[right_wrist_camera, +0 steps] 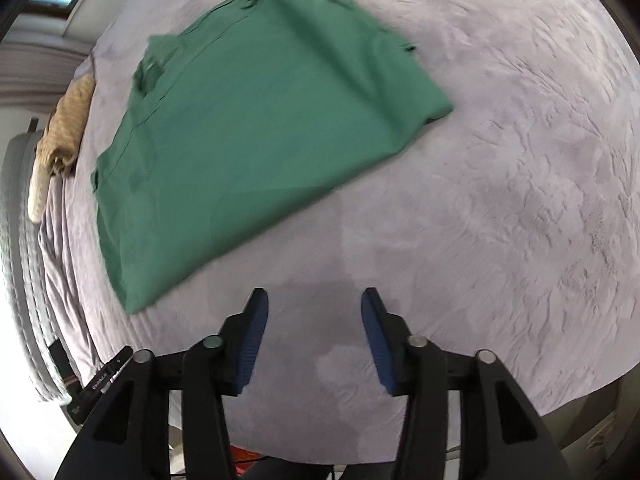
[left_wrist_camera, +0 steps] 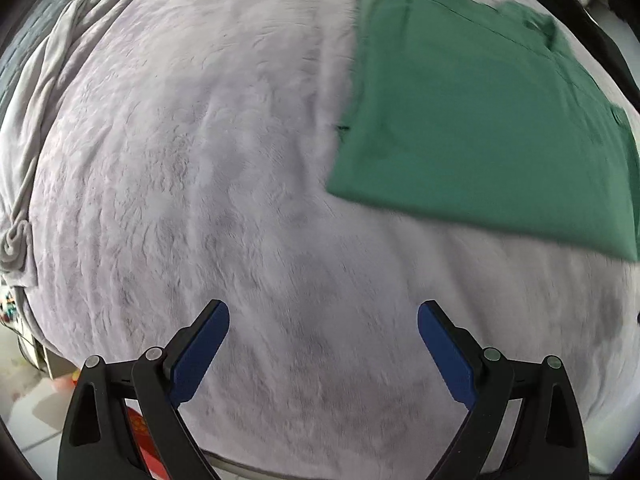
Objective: Fold large clothes
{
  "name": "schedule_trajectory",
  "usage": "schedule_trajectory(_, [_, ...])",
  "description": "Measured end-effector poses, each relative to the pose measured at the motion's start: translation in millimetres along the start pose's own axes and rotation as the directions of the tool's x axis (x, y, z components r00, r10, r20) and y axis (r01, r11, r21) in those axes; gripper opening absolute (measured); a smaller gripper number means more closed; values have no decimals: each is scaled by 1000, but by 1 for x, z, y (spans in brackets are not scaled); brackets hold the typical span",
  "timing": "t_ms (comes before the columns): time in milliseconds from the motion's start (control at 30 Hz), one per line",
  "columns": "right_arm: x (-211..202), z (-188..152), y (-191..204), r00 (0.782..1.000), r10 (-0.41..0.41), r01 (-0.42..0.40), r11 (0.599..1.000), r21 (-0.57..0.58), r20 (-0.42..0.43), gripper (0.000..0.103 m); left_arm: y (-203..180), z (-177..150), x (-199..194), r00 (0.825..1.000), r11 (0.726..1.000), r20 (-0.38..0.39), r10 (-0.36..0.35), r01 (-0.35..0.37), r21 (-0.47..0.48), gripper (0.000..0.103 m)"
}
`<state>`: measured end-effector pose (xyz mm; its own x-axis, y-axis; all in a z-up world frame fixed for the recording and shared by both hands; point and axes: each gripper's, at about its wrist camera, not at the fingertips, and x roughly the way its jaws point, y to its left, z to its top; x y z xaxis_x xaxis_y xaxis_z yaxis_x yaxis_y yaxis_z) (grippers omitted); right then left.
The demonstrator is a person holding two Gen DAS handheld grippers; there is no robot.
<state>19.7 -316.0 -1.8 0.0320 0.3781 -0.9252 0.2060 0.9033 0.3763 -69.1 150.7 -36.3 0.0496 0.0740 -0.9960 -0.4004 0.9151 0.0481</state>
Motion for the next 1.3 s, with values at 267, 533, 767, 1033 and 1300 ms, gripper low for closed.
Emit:
schedule_trajectory(267, [-10, -14, 42, 1000, -26, 27, 994, -103, 6, 63, -3, -24, -32, 999, 1000, 40, -19, 19, 1, 97])
schedule_trajectory(533, [-20, -19, 89, 999, -21, 27, 977, -210, 34, 77, -15, -20, -51, 997, 998, 75, -36, 32, 51, 103])
schedule_trajectory(767, [-25, -22, 119, 998, -18, 35, 969, -246, 68, 82, -16, -16, -55, 993, 995, 96, -62, 54, 82, 103])
schedule_trajectory(1033, [-24, -27, 133, 995, -17, 41, 968, -249, 97, 103, -10, -12, -53, 991, 993, 102, -85, 77, 85, 103])
schedule_trajectory(1300, [-6, -37, 135, 1000, -20, 24, 974, -227, 18, 103, -6, -10, -53, 992, 995, 99, -80, 73, 70, 103])
